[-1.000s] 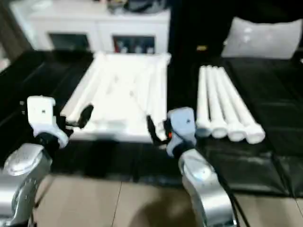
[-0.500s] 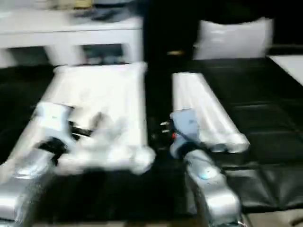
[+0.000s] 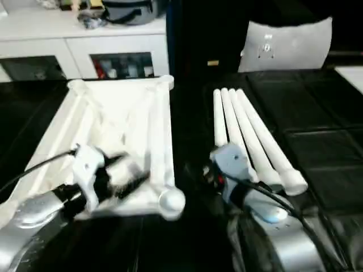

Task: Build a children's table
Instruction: Move table base

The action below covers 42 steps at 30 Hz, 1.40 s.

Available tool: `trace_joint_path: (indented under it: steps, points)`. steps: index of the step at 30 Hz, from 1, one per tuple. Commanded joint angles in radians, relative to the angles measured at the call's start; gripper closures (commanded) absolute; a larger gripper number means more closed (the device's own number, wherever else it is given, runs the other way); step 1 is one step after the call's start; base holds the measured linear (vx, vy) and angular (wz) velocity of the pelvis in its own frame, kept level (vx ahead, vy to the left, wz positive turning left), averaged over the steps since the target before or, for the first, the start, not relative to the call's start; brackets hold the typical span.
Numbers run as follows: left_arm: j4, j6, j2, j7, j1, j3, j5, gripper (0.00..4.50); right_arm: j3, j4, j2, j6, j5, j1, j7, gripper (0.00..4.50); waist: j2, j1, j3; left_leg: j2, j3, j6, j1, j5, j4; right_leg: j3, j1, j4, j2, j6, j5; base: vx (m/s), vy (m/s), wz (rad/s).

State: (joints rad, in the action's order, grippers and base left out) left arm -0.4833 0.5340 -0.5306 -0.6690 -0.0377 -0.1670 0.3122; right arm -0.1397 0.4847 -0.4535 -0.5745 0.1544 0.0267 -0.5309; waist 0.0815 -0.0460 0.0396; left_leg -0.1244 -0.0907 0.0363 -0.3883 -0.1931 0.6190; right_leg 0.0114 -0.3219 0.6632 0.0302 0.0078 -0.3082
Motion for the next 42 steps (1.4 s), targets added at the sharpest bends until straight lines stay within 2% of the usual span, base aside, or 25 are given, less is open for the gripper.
trace_joint_path:
  steps: [1, 2, 3, 4, 5, 6, 7, 8, 9, 10, 11, 12, 15, 17, 18, 19, 22, 23, 24, 26, 28, 31, 33, 34, 42]
  points:
    - [0.012, 0.000, -0.076, -0.117, 0.010, -0.031, -0.002, 0.72, -0.009, 0.010, -0.043, 0.013, 0.029, -0.009, -0.087, 0.00, -0.005, 0.003, -0.008, -0.076, 0.036, 0.081, 0.036, -0.571, -0.109, -0.048, -0.014, -0.129, 0.108, -0.127, -0.459, -0.104, 0.037, -0.09]
    - [0.028, 0.002, -0.107, -0.149, 0.019, -0.044, -0.014, 0.78, -0.016, 0.011, -0.062, 0.012, 0.039, -0.011, -0.113, 0.00, -0.011, 0.003, -0.005, -0.075, 0.036, 0.076, 0.039, -0.579, -0.108, -0.052, -0.017, -0.135, 0.113, -0.120, -0.497, -0.071, 0.033, -0.08]
    - [0.037, 0.002, -0.124, -0.165, 0.023, -0.052, -0.022, 0.78, -0.021, 0.013, -0.073, 0.012, 0.045, -0.012, -0.127, 0.00, -0.011, 0.003, -0.003, -0.073, 0.033, 0.073, 0.039, -0.569, -0.107, -0.055, -0.017, -0.143, 0.121, -0.108, -0.553, -0.071, 0.033, -0.08]
    - [0.049, -0.005, -0.140, -0.183, 0.028, -0.060, -0.031, 1.10, -0.028, 0.016, -0.090, 0.014, 0.052, -0.010, -0.140, 0.00, -0.014, 0.004, -0.003, -0.072, 0.031, 0.071, 0.037, -0.553, -0.108, -0.053, -0.014, -0.146, 0.123, -0.102, -0.569, -0.059, 0.032, -0.12]
    - [0.062, -0.011, -0.148, -0.193, 0.033, -0.065, -0.037, 1.16, -0.032, 0.018, -0.099, 0.012, 0.060, -0.008, -0.151, 0.00, -0.014, 0.002, -0.008, -0.073, 0.031, 0.063, 0.037, -0.519, -0.111, -0.051, -0.010, -0.149, 0.127, -0.098, -0.561, 0.000, 0.000, 0.00]
    - [0.071, -0.017, -0.155, -0.201, 0.037, -0.067, -0.040, 1.14, -0.033, 0.019, -0.106, 0.011, 0.067, -0.007, -0.162, 0.00, -0.011, 0.005, -0.015, -0.077, 0.030, 0.057, 0.035, -0.483, -0.119, -0.047, -0.004, -0.143, 0.121, -0.110, -0.469, 0.000, 0.000, 0.00]
    - [0.119, -0.039, -0.172, -0.217, 0.072, -0.085, -0.072, 1.14, -0.038, 0.023, -0.116, 0.011, 0.071, -0.007, -0.180, 0.00, -0.013, 0.007, -0.016, -0.079, 0.028, 0.049, 0.029, -0.459, -0.126, -0.043, -0.002, -0.138, 0.113, -0.122, -0.374, 0.000, 0.000, 0.00]
    - [0.129, -0.044, -0.175, -0.219, 0.079, -0.088, -0.078, 1.30, -0.039, 0.023, -0.117, 0.011, 0.070, -0.008, -0.182, 0.00, -0.013, 0.006, -0.017, -0.079, 0.025, 0.046, 0.032, -0.457, -0.125, -0.044, -0.005, -0.135, 0.110, -0.123, -0.351, 0.000, 0.000, 0.00]
    - [0.159, -0.065, -0.186, -0.227, 0.104, -0.103, -0.101, 1.30, -0.044, 0.021, -0.123, 0.015, 0.066, -0.012, -0.192, 0.00, -0.015, 0.004, -0.016, -0.077, 0.017, 0.042, 0.041, -0.468, -0.121, -0.045, -0.015, -0.137, 0.111, -0.132, -0.361, 0.000, 0.000, 0.00]
    - [0.199, -0.096, -0.193, -0.239, 0.139, -0.122, -0.126, 1.47, -0.051, 0.018, -0.131, 0.030, 0.060, -0.014, -0.207, 0.00, -0.017, 0.004, -0.017, -0.077, 0.013, 0.042, 0.043, -0.467, -0.119, -0.047, -0.016, -0.139, 0.115, -0.135, -0.375, 0.000, 0.000, 0.00]
    - [0.219, -0.112, -0.189, -0.239, 0.155, -0.128, -0.135, 1.59, -0.053, 0.017, -0.133, 0.033, 0.058, -0.014, -0.210, 0.00, -0.017, 0.004, -0.018, -0.078, 0.013, 0.042, 0.040, -0.455, -0.117, -0.047, -0.012, -0.140, 0.122, -0.137, -0.390, 0.000, 0.000, 0.00]
    - [0.254, -0.136, -0.171, -0.237, 0.180, -0.135, -0.144, 1.58, -0.057, 0.016, -0.136, 0.036, 0.056, -0.015, -0.212, 0.00, -0.016, 0.005, -0.019, -0.081, 0.013, 0.040, 0.036, -0.437, -0.121, -0.046, -0.010, -0.137, 0.121, -0.142, -0.356, 0.000, 0.000, 0.00]
    - [0.316, -0.168, -0.141, -0.252, 0.226, -0.160, -0.164, 1.97, -0.059, 0.018, -0.140, 0.031, 0.062, -0.013, -0.211, 0.00, -0.012, 0.003, -0.029, -0.085, 0.007, 0.027, 0.038, -0.386, -0.120, -0.043, -0.007, -0.126, 0.116, -0.174, -0.200, 0.000, 0.000, 0.00]
    - [0.337, -0.170, -0.136, -0.279, 0.238, -0.180, -0.166, 2.01, -0.055, 0.018, -0.142, 0.023, 0.072, -0.006, -0.213, 0.00, -0.013, 0.007, -0.031, -0.085, 0.007, 0.019, 0.030, -0.371, -0.121, -0.039, 0.000, -0.121, 0.116, -0.184, -0.159, 0.030, 0.004, -0.05]
    - [0.337, -0.170, -0.136, -0.279, 0.238, -0.180, -0.166, 2.09, -0.055, 0.018, -0.142, 0.023, 0.072, -0.006, -0.213, 0.00, -0.015, 0.006, -0.038, -0.085, 0.005, 0.004, 0.027, -0.320, -0.117, -0.038, 0.004, -0.116, 0.115, -0.189, -0.092, 0.061, 0.009, -0.10]
    - [0.356, -0.171, -0.138, -0.311, 0.249, -0.203, -0.164, 2.24, -0.052, 0.024, -0.150, 0.024, 0.075, 0.003, -0.223, 0.00, -0.010, 0.004, -0.043, -0.085, 0.002, -0.015, 0.029, -0.264, -0.110, -0.037, 0.003, -0.113, 0.116, -0.201, -0.004, 0.073, -0.006, -0.06]
    - [0.377, -0.166, -0.145, -0.355, 0.254, -0.228, -0.161, 2.45, -0.044, 0.030, -0.158, 0.026, 0.080, 0.017, -0.227, 0.00, -0.011, 0.003, -0.048, -0.083, -0.005, -0.055, 0.022, -0.173, -0.099, -0.035, 0.011, -0.105, 0.116, -0.223, 0.142, 0.062, -0.015, -0.04]
    - [0.387, -0.171, -0.141, -0.362, 0.254, -0.229, -0.162, 2.52, -0.041, 0.030, -0.158, 0.030, 0.079, 0.022, -0.224, 0.00, -0.014, 0.002, -0.059, -0.081, -0.009, -0.078, 0.019, -0.100, -0.086, -0.033, 0.015, -0.095, 0.115, -0.226, 0.239, 0.050, -0.013, -0.02]
    - [0.394, -0.178, -0.139, -0.360, 0.254, -0.229, -0.165, 2.76, -0.041, 0.030, -0.158, 0.031, 0.079, 0.025, -0.223, 0.00, -0.009, 0.001, -0.062, -0.079, -0.011, -0.100, 0.015, -0.042, -0.080, -0.029, 0.012, -0.089, 0.112, -0.225, 0.320, 0.050, -0.013, -0.02]
    - [0.401, -0.186, -0.138, -0.362, 0.254, -0.230, -0.170, 2.76, -0.038, 0.031, -0.158, 0.034, 0.074, 0.030, -0.215, 0.00, -0.005, 0.001, -0.056, -0.081, -0.012, -0.109, 0.016, -0.074, -0.082, -0.025, 0.009, -0.092, 0.112, -0.227, 0.293, 0.000, 0.000, 0.00]
    - [0.408, -0.186, -0.134, -0.362, 0.258, -0.225, -0.167, 3.07, -0.036, 0.033, -0.161, 0.033, 0.075, 0.033, -0.211, 0.00, -0.003, 0.001, -0.052, -0.087, -0.011, -0.095, 0.021, -0.140, -0.089, -0.025, 0.008, -0.098, 0.112, -0.236, 0.196, 0.000, 0.000, 0.00]
    - [0.444, -0.208, -0.136, -0.359, 0.277, -0.237, -0.203, 3.27, -0.031, 0.035, -0.165, 0.031, 0.074, 0.034, -0.204, 0.00, 0.005, 0.004, -0.040, -0.092, -0.010, -0.049, 0.028, -0.261, -0.104, -0.030, 0.002, -0.110, 0.110, -0.240, 0.014, 0.000, 0.000, 0.00]
    - [0.471, -0.226, -0.129, -0.350, 0.286, -0.240, -0.220, 3.39, -0.039, 0.043, -0.161, 0.028, 0.071, 0.038, -0.200, 0.00, 0.004, 0.004, -0.037, -0.092, -0.012, -0.023, 0.033, -0.314, -0.107, -0.034, -0.001, -0.116, 0.112, -0.235, -0.060, 0.000, 0.000, 0.00]
    - [0.472, -0.227, -0.128, -0.348, 0.286, -0.239, -0.221, 3.60, -0.040, 0.045, -0.161, 0.028, 0.071, 0.039, -0.199, 0.00, 0.007, 0.004, -0.036, -0.091, -0.011, -0.016, 0.033, -0.323, -0.108, -0.036, -0.001, -0.116, 0.114, -0.233, -0.075, 0.000, 0.000, 0.00]
    - [0.510, -0.230, -0.087, -0.250, 0.285, -0.225, -0.261, 4.06, -0.065, 0.044, -0.137, 0.023, 0.060, 0.041, -0.174, 0.00, 0.006, 0.008, -0.034, -0.091, -0.012, 0.016, 0.032, -0.372, -0.113, -0.040, -0.010, -0.126, 0.118, -0.196, -0.196, 0.000, 0.000, 0.00]
